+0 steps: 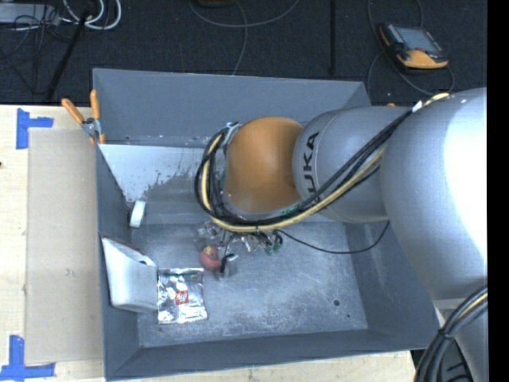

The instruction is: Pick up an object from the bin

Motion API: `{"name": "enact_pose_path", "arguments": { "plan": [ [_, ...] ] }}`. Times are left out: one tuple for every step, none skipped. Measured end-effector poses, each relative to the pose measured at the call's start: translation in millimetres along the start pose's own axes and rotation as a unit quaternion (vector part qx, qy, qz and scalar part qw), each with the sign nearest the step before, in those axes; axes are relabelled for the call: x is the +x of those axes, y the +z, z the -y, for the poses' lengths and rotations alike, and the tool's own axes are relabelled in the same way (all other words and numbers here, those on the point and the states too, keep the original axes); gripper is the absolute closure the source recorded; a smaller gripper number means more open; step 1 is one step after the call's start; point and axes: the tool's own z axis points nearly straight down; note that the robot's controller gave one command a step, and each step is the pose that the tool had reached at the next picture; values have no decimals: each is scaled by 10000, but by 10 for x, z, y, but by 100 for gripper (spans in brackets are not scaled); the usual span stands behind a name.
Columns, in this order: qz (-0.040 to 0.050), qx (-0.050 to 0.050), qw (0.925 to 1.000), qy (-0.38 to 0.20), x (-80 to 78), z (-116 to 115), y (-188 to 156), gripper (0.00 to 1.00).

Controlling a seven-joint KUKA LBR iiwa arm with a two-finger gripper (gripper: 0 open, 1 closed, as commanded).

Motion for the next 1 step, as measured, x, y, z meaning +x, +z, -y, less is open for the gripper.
{"name": "enact_pose_path", "arguments": {
  "plan": [
    [52,24,9999,96,-30,-44,-2093,100]
  ]
}}
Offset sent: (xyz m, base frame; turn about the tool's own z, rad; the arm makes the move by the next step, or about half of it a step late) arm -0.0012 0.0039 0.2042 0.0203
